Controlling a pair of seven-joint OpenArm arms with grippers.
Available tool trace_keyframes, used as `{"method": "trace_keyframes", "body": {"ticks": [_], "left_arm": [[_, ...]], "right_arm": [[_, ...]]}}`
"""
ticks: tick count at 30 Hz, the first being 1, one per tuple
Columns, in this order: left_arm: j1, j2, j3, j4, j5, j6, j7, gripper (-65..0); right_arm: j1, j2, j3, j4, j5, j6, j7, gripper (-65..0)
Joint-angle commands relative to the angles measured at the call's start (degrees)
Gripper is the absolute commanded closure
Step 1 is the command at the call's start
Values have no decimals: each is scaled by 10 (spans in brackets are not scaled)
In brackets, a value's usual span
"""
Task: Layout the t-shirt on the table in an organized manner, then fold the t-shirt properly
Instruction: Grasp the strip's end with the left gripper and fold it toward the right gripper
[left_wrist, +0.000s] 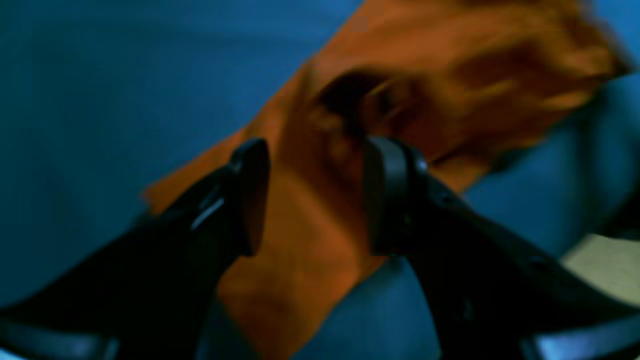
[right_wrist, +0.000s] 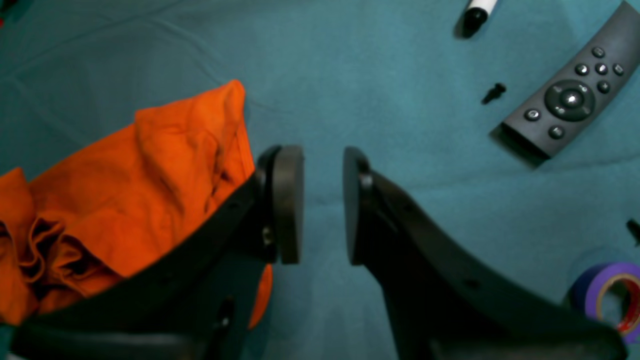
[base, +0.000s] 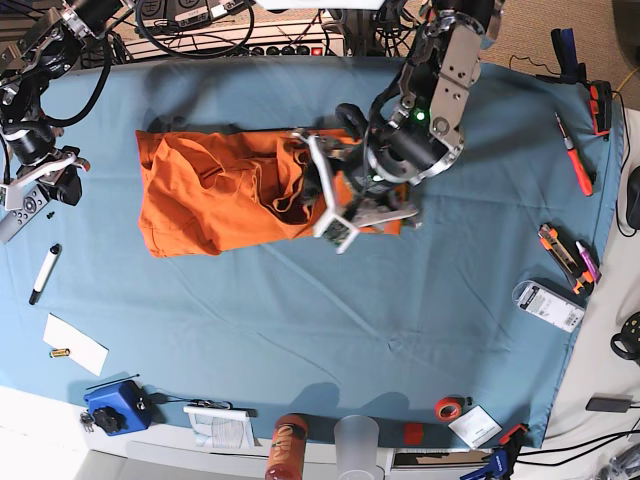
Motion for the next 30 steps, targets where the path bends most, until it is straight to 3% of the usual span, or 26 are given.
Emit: {"method": "trace_keyframes", "body": {"ticks": [1,5,9,14,20,26,30], "left_arm": [[-4,3,2,3,0,0,-13,-304],[4,3,2,-47,2,0,-35,-257],[3,4,2,-100,2,0,-84,-252],[1,16,3,-136,1,-3,-96,-226],[-2,51,3,-152,-31,-36,-104,-222],[-29,83,3,-152,-35,-37,-116,-218],[-35,84,3,-152,-48,-37,-115,-218]], "right_arm": [[5,12,3,10,19,2,15,-147],[5,12,3,10,38,2,14,-147],[5,12,3,10,39,2,12,-146],[5,12,3,10,40,2,13,-146],[5,12,3,10,41,2,14,-147],[5,12,3,10,41,2,13,-147],[5,12,3,10,41,2,13,-147]]}}
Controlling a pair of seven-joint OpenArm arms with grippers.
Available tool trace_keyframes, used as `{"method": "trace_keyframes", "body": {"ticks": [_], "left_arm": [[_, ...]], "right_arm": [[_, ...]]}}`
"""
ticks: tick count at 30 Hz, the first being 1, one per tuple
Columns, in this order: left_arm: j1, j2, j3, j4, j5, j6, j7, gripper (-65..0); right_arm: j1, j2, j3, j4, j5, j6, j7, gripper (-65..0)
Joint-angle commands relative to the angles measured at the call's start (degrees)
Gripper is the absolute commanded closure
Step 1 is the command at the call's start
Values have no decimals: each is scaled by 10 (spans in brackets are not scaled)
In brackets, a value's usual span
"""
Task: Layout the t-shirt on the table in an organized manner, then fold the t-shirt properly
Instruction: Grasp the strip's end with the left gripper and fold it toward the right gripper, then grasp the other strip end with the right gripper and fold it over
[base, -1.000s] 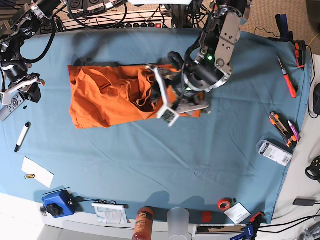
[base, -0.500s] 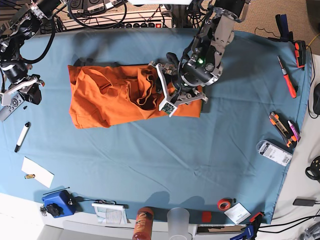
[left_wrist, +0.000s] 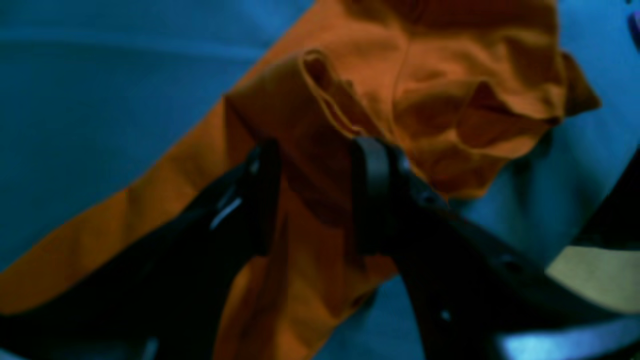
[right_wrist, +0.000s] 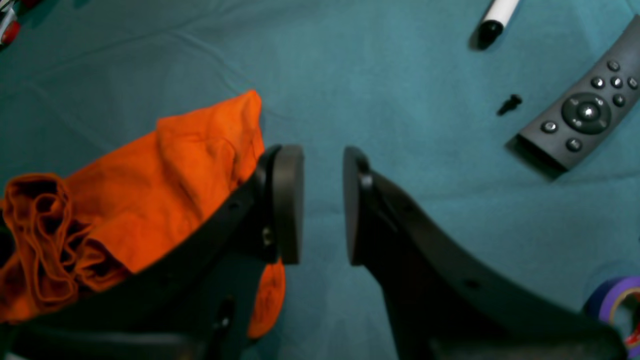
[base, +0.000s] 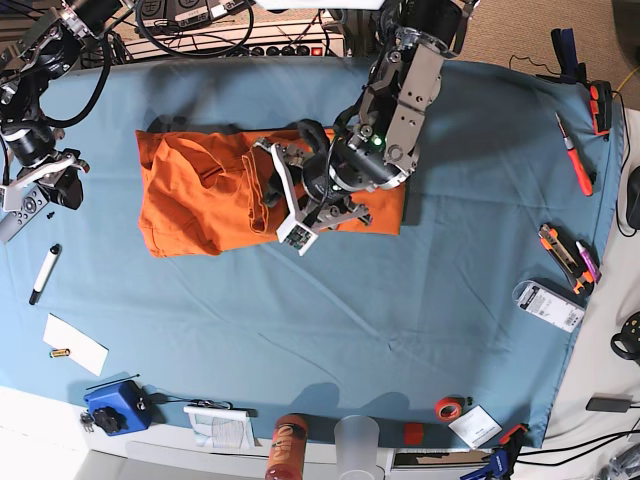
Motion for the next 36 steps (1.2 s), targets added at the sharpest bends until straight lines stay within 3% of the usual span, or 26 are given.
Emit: {"method": "trace_keyframes", "body": {"ticks": [1,4,9,14,18,22,25,27,32,36], "left_arm": [[-8,8,0,10,-6,-2,-5,-218],[-8,8,0,12,-6,-2,21,-218],[-7,2,-1,85,-5,0,118,-197],[27,-23,-1,160,16,1,109,-192],[53,-38,-1,167,25,1,109,-193],[64,-42,-1,167,26,0,109,-193],[67,-41,-1,167,29,0,108,-193],[68,-42,-1,167,29,0,108,-193],[68,-41,-1,167,29,0,107,-193],[72,-41,-1,167,29,0,107,-193]], "right_arm": [[5,11,3,10,14,2,14,-146],[5,12,3,10,14,2,14,-146],[5,25,3,10,14,2,33,-146],[5,62,3,10,14,2,35,-146],[5,67,3,10,12,14,10,-152],[-1,67,2,10,11,34,-11,-293],[-6,67,2,10,16,23,-25,-301],[-5,65,2,9,62,4,-46,-301],[-4,45,-9,-54,116,30,7,-301],[14,46,-45,-158,188,55,-41,-301]]}}
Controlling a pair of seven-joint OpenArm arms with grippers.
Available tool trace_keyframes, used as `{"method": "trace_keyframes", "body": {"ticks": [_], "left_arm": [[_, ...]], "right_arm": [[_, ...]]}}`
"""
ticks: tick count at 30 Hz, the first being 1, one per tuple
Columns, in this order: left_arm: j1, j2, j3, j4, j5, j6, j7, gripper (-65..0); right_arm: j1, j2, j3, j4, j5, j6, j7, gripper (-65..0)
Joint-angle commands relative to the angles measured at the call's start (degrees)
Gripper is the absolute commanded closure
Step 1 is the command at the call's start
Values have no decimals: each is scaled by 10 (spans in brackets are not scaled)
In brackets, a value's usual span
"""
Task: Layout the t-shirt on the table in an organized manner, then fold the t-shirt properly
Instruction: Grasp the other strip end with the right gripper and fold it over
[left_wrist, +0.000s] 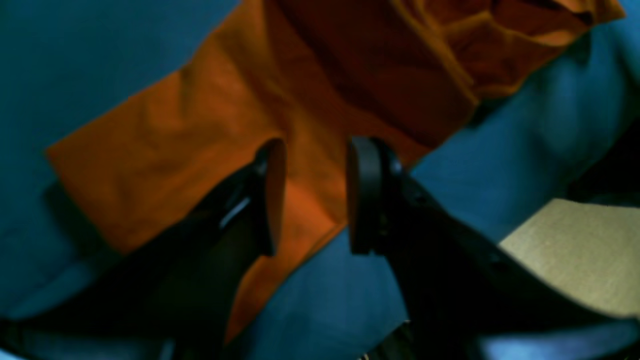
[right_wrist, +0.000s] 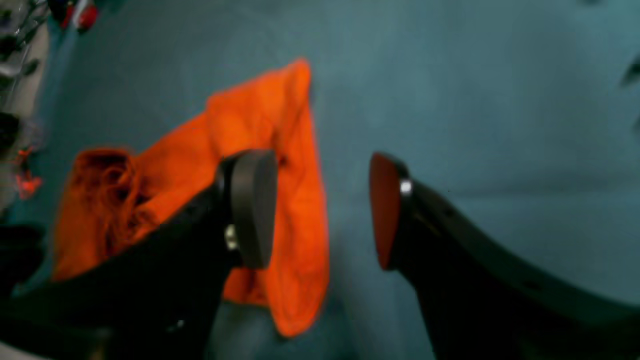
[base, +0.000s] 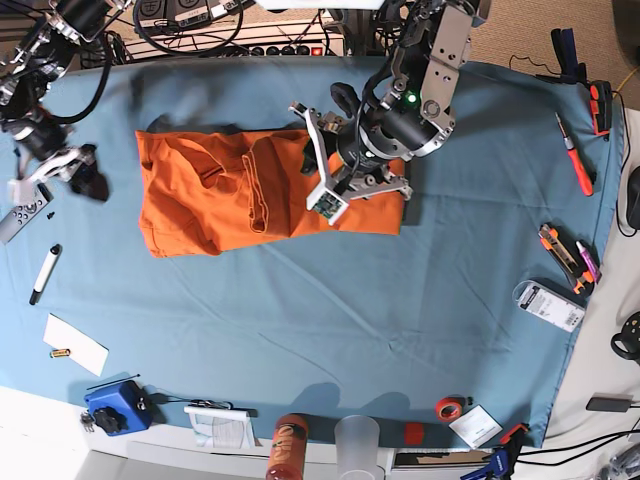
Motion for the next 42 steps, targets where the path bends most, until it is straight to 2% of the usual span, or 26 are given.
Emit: {"method": "trace_keyframes", "body": {"ticks": [1,7,11,18,23,24,27,28,33,39,42], "left_arm": [[-2,5,2,11,-5,0,-10,-193],[5,5,2,11,-6,0,-10,-193],[6,5,2,11,-5,0,-10,-193],[6,5,2,11,-6,0,-22,-193],[6,5,2,11,-5,0,-21,-193],[7,5,2,11,-6,0,-21,-193],[6,5,2,11,-6,0,-21,-193],[6,5,2,11,-6,0,-21,-193],[6,5,2,11,-6,0,-21,-193],[6,5,2,11,-6,0,-21,-193],[6,5,2,11,-6,0,-21,-193]], "right_arm": [[18,11,-11,-14,20,6,7,-301],[57,11,-100,-127,33,9,7,-301],[67,3,-123,-145,25,9,12,-301],[65,-43,-124,-145,-69,9,8,-301],[65,-43,-124,-145,-103,9,8,-294],[65,-42,-124,-145,-108,9,7,-250],[65,-38,-124,-145,-120,9,5,-48],[65,-34,-124,-145,-121,9,4,0],[65,-1,-123,-128,-121,9,5,0],[66,34,-114,-25,-134,9,16,0],[66,47,-113,31,-194,9,44,0]]}}
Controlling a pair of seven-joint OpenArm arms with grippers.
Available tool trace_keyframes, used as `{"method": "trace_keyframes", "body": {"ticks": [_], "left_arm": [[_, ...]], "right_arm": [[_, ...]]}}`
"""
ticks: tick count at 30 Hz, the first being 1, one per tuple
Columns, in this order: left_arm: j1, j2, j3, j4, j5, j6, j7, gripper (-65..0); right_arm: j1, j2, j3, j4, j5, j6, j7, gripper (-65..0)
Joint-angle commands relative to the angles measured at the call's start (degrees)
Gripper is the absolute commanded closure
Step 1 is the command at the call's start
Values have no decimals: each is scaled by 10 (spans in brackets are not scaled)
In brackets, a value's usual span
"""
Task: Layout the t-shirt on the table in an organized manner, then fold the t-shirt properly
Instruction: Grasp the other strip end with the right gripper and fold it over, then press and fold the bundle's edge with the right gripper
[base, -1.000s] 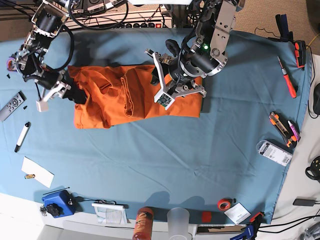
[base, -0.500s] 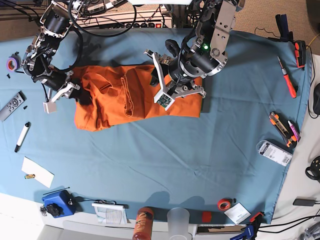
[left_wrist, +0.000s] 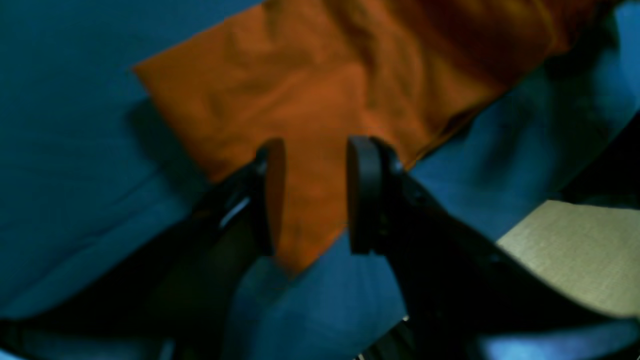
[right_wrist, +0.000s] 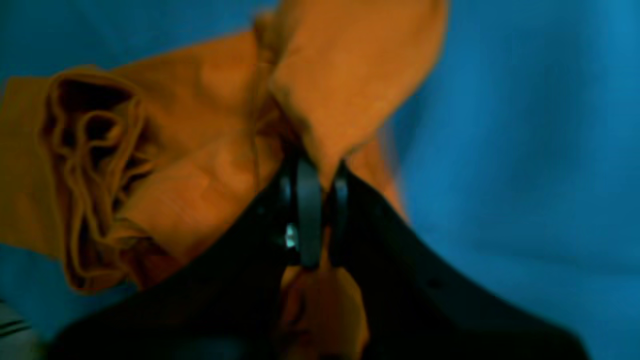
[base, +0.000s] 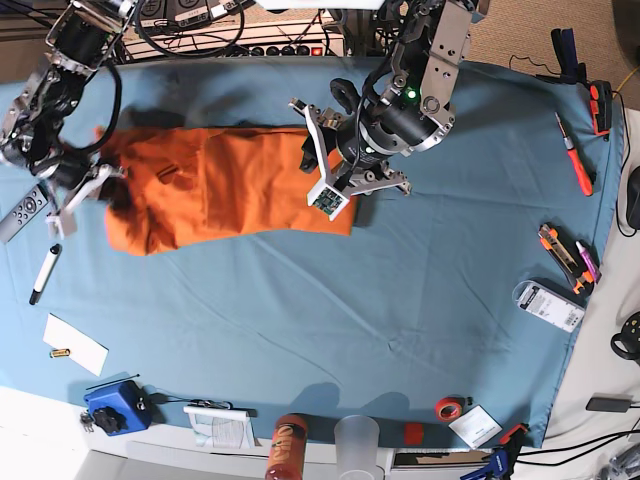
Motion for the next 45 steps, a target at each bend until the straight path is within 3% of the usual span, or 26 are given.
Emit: {"method": "trace_keyframes", "body": {"ticks": [1,3,8,11,14,20,25,28,34,39,43,45], "left_arm": [[-4,5,2,11,-6,0,-10,-193],[-4,5,2,11,-6,0,-10,-193],[-3,5,2,11,-5,0,8,-193],[-2,5,2,11,14,6,12,-193],[2,1,-4,12,79,49,12,-193],[13,2,-93,12,110,69,12,-193],[23,0,-191,12,109,58,17,-193],[25,-22,-243,12,71,58,20,-193],[29,-53,-326,11,2,57,20,-193],[33,-54,-354,11,-46,32,19,-193],[33,-54,-354,11,-82,28,19,-193],[33,-54,-354,11,-97,27,19,-193]], "right_arm": [[9,21,4,22,-14,-1,28,0],[10,31,4,42,-58,-7,51,0],[9,38,4,77,-101,-25,48,0],[8,37,1,102,-99,-25,38,0],[6,27,1,145,-91,-26,27,0],[4,-22,-14,240,-52,-26,-38,0],[-16,-51,-116,254,-83,-42,-43,0],[-26,-59,-190,254,-125,-50,-17,0],[-25,-59,-296,277,-135,-87,-16,0],[-25,-59,-375,313,-168,-97,-7,0],[-25,-59,-440,304,-285,-132,26,0],[-26,-58,-461,304,-303,-137,17,0]]}}
